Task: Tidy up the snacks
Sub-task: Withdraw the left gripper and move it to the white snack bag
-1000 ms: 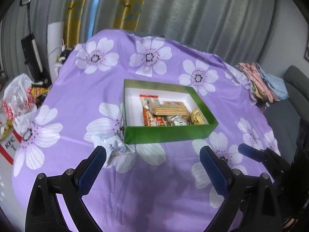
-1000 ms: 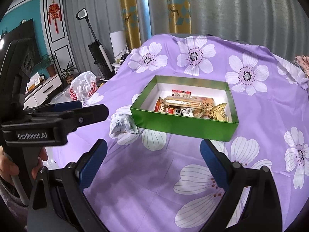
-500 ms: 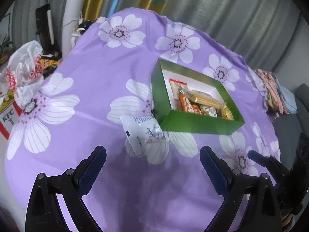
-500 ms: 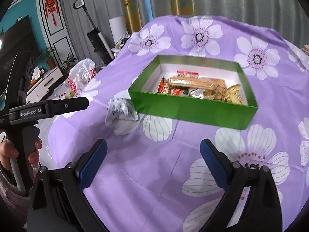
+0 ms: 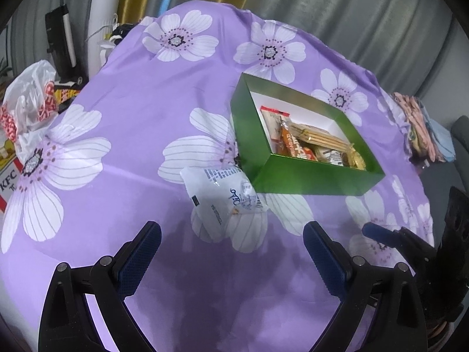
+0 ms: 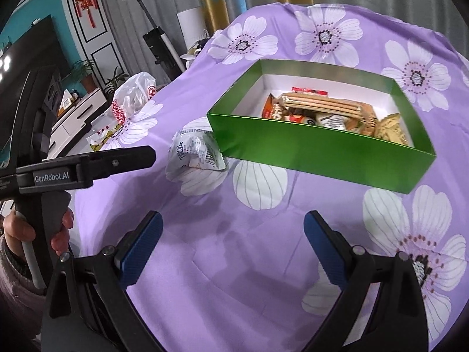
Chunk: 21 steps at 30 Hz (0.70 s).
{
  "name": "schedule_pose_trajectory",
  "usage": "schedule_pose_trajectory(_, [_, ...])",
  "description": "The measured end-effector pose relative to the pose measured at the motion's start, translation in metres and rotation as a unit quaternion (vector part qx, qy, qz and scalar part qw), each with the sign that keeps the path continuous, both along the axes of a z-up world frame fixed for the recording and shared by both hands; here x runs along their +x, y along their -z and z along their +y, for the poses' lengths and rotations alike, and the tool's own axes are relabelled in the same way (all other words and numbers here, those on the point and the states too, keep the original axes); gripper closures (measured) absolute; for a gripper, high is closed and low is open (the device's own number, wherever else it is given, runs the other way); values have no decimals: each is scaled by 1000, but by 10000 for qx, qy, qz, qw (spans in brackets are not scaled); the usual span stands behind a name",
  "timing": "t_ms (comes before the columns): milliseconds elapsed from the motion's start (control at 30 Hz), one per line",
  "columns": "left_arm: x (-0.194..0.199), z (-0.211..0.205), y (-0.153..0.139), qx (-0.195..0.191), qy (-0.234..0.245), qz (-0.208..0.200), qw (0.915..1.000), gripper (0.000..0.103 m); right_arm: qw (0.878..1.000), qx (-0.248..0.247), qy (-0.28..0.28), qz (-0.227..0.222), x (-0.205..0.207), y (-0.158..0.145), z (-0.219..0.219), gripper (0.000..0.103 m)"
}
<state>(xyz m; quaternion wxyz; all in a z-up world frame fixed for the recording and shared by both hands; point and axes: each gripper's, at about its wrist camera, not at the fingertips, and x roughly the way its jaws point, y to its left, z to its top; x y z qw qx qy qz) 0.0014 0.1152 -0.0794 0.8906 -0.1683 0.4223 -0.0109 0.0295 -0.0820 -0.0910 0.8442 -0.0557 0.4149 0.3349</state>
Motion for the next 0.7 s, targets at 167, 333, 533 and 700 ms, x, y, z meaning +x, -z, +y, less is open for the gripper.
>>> schedule_pose_trajectory(167, [9,3,3,56,27,36,10000,6,9999,23,-150,36,13,8,16,5])
schedule_pose_trajectory(333, [17,6,7,30,54,42,10000,6,9994,127,-326,75,26,13,30,6])
schedule_pose_trajectory(533, [22,13,16,-99,49,102,9999,6,9984,105,-536,140,39,21,43,7])
schedule_pose_trajectory(700, [25,17,22,-208,-51,91,9997,6,9971,121,-730,204,45,28,53,8])
